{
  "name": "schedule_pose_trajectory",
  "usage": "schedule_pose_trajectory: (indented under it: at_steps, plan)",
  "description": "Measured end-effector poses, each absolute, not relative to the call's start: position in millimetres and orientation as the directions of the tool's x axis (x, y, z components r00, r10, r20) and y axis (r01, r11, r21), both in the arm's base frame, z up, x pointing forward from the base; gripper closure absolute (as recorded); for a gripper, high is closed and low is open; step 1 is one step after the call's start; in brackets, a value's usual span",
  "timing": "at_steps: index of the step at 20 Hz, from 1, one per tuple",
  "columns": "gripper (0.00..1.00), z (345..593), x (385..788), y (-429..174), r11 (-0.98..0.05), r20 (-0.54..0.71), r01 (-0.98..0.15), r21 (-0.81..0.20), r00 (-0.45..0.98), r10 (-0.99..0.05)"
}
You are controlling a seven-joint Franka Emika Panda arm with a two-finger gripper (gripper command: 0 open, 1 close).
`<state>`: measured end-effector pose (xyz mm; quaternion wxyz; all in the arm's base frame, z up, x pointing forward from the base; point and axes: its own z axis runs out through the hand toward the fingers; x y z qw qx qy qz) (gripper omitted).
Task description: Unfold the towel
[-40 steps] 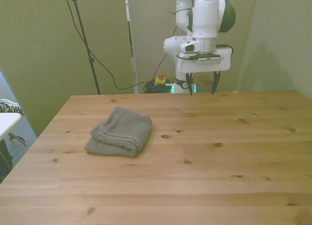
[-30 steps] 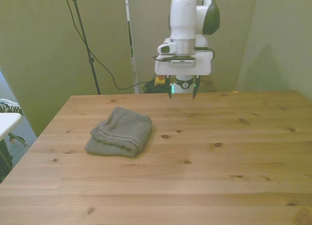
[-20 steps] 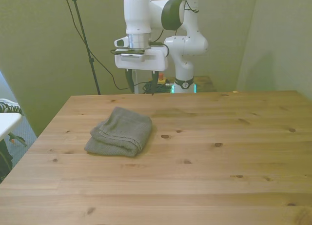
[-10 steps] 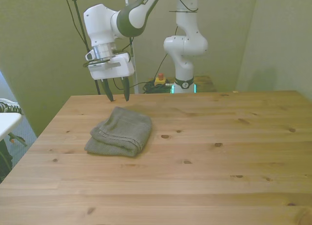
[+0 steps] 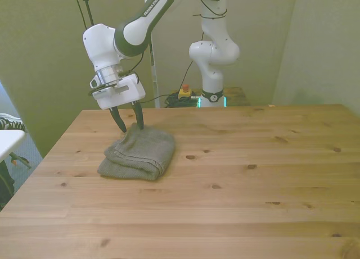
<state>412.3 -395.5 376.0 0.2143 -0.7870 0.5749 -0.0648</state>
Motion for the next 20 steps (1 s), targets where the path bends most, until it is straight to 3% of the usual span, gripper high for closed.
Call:
schedule_pose_trajectory:
  at_steps: [1, 20]
  plan:
    - [1.00, 374, 414, -394, -0.253, -0.149, -0.869, -0.425, 0.343, -0.927]
    - [1.00, 366, 402, -401, -0.251, -0.181, -0.849, -0.464, 0.368, -0.912]
